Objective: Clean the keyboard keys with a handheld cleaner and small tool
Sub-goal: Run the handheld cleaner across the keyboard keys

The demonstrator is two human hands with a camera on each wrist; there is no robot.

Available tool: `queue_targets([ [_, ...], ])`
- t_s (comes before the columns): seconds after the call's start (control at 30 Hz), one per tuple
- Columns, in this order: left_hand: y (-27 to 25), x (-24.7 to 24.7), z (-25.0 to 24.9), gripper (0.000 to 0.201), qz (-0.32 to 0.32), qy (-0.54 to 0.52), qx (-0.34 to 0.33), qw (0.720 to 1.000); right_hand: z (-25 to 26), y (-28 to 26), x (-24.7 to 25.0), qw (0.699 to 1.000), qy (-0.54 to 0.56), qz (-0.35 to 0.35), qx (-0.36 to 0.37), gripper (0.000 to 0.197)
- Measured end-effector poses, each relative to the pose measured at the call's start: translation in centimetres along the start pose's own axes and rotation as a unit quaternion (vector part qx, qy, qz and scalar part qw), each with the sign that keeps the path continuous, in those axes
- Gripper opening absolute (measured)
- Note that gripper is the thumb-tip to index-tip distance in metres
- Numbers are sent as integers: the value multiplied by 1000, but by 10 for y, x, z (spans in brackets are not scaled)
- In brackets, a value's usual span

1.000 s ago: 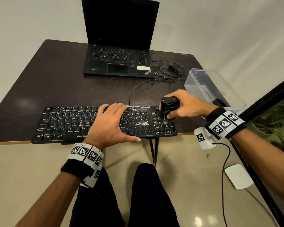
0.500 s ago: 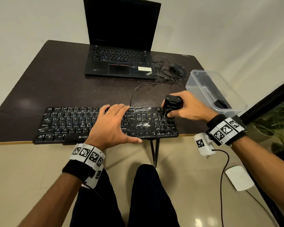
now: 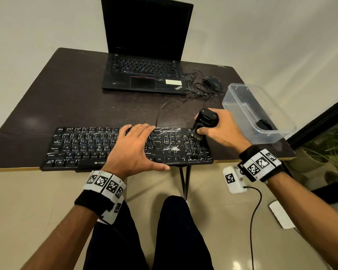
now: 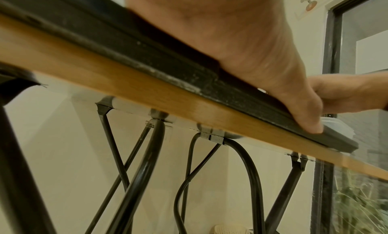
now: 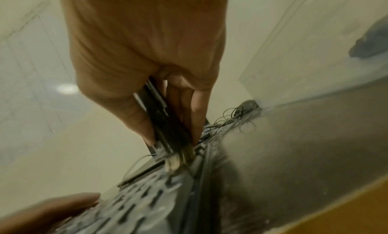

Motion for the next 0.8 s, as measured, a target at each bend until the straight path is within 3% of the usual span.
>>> queue_targets([
  [0.07,0,0,-1,139,1,0,-2,1000,0,0,1,1000,0,-4,-10,34],
  [0.17,0,0,-1,138,-3,-1,-1,1000,8,-3,-7,999,-3,44,4,30],
  [0.27,0,0,-1,138,-2,-1,-3,1000,9,-2,-5,1000,-19,-9,11,30],
  [0.4,0,-1,0,138,-5,0,-1,1000,11,-1,-6,997,-8,75,5,33],
  [0.53,0,-1,-1,138,-6,-6,-1,1000,14,1,-2,997,-41,57,26,32],
  [0.63,0,0,0,138,-7,-5,0,1000,16,4,-4,990,-47,132,27,32],
  [0.73,1,-1,0,138,-6,-6,0,1000,19,9,0,991,-89,87,56,29],
  [0.8,0,-1,0,138,-4,-6,-1,1000,22,8,-1,987,-78,119,72,28],
])
Point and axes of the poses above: each hand's wrist, its own y-axis towards the middle knuckle, its own x-axis out of the back of the hand, z = x × y, the point moved 3 cm from there along y, towards the middle knuckle, and after that the axes turned 3 degrees about -x, right-handed, at the moved point
